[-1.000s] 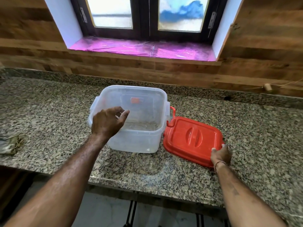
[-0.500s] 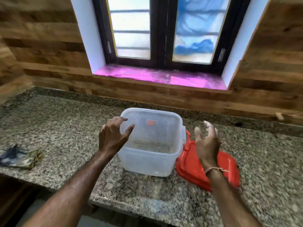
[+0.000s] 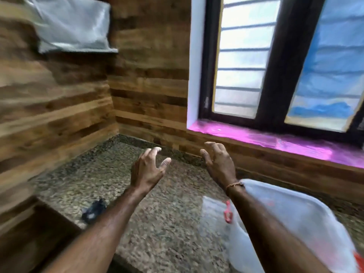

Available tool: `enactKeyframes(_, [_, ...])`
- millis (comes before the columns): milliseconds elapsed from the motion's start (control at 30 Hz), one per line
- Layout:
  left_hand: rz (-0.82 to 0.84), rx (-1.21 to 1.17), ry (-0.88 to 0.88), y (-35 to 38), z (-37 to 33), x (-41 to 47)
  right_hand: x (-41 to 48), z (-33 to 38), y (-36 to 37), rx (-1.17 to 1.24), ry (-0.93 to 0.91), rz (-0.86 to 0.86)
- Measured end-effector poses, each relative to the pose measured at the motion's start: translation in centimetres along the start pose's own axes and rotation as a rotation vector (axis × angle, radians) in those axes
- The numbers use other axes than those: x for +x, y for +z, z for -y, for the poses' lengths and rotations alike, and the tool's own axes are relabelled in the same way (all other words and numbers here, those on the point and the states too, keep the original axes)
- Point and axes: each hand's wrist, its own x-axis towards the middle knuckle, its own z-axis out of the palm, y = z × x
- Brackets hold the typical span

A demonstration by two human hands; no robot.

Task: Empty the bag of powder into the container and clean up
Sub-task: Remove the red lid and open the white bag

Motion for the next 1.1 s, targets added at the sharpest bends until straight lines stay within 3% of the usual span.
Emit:
enactKeyframes(400, [-0.255, 0.058, -0.013, -15.6, 14.9, 19.7, 19.3, 20.6, 11.8, 0.054, -0.25, -0.023])
enactKeyframes(667, [-0.395, 0.051, -0.127, -24.1, 21.1, 32.1, 33.5, 31.0, 17.4, 0.112, -0.361, -0.02])
enactKeyframes(867, [-0.483, 0.075, -0.061, -29.1, 24.3, 42.0, 44.0, 38.0, 20.6, 0.102, -0.402, 0.043])
enactKeyframes(1000, [-0.682, 0.501, 0.083, -32.5, 25.2, 48.8, 51.3, 42.2, 22.2, 0.044, -0.486, 0.083])
enactKeyframes(1100, [-0.627, 0.733, 0.166, -34.8, 25.6, 54.7, 57.2, 46.2, 23.4, 0.052, -0.529, 0.046])
